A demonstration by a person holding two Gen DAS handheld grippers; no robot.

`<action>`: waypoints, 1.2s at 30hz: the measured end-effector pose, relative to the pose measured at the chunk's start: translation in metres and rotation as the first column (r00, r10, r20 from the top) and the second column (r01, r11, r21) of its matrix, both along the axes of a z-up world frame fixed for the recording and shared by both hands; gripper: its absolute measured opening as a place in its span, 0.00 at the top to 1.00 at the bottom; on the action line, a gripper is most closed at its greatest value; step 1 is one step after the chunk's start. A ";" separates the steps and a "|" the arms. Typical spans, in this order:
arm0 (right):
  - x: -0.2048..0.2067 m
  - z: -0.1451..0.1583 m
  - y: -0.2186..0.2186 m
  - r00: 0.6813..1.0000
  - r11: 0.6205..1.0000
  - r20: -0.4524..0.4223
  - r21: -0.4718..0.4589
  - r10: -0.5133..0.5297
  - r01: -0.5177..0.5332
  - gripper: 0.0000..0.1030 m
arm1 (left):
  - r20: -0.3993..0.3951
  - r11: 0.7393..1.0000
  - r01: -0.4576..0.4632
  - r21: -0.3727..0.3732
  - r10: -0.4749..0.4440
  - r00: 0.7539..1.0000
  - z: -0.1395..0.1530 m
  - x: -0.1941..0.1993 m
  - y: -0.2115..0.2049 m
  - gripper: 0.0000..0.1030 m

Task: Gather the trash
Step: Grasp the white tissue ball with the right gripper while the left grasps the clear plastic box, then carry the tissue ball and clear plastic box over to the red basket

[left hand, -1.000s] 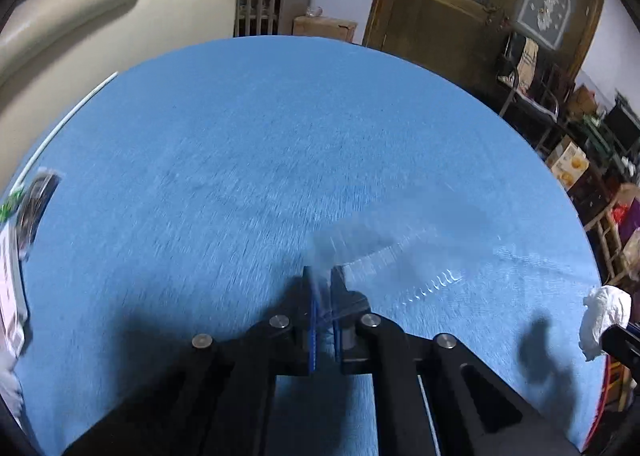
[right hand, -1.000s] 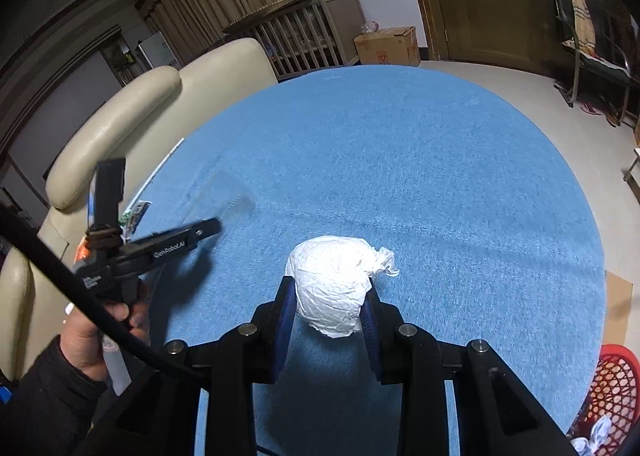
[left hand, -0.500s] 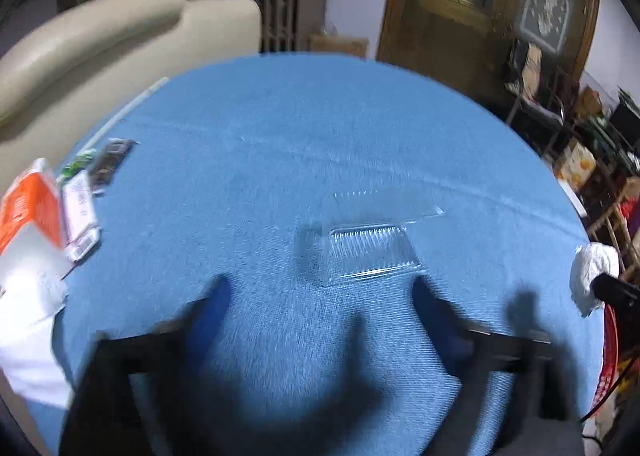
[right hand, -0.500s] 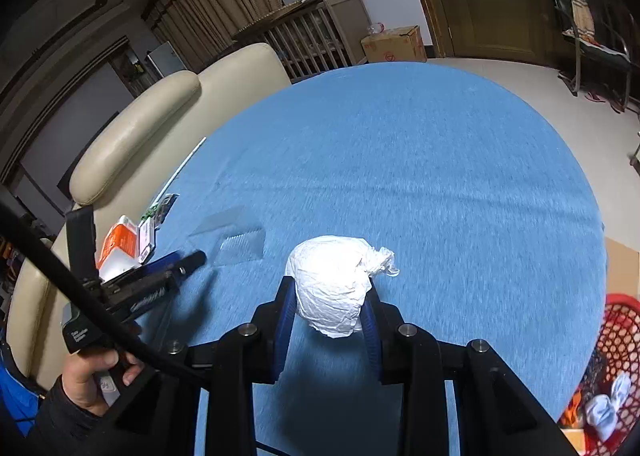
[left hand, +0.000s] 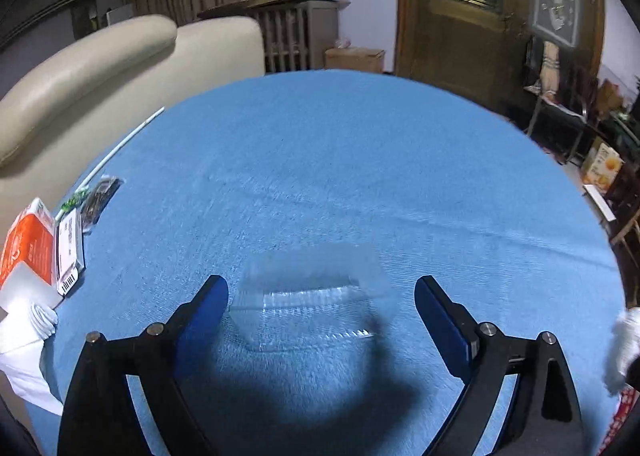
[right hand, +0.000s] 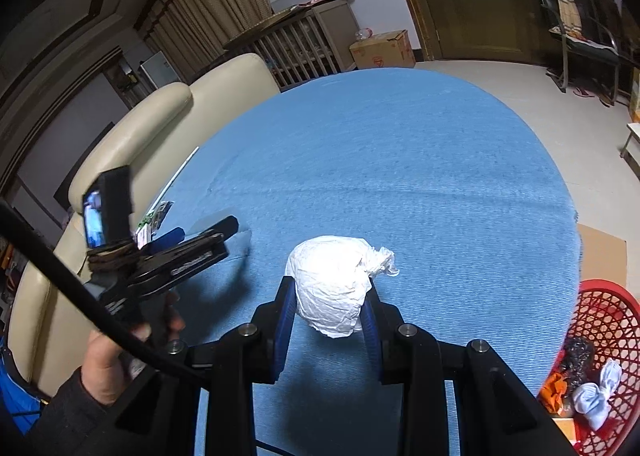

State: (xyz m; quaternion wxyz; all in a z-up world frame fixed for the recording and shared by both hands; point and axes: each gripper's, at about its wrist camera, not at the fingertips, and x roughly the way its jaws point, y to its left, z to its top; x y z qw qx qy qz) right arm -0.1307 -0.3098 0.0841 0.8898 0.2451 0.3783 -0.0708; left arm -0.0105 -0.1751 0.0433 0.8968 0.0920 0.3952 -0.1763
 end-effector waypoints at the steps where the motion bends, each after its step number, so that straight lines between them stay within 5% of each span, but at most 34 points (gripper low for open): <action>1: 0.000 0.000 0.000 1.000 1.000 0.000 0.001 -0.002 0.002 0.68 | -0.013 1.000 -0.014 0.001 0.014 1.000 -0.004 0.005 0.001 0.09; 8: -0.001 -0.001 0.003 1.000 1.000 0.004 0.010 -0.001 0.001 0.68 | -0.065 0.996 0.009 -0.092 -0.015 0.998 -0.004 0.009 0.019 0.23; 24: -0.016 0.005 0.028 0.999 0.999 0.025 0.001 0.035 -0.035 0.67 | -0.013 0.998 -0.025 -0.062 0.024 1.000 0.031 -0.073 0.052 0.23; 36: -0.031 0.015 0.037 0.999 0.999 0.038 -0.034 0.032 -0.031 0.67 | 0.014 0.996 -0.012 -0.087 0.014 1.000 0.049 -0.096 0.056 0.23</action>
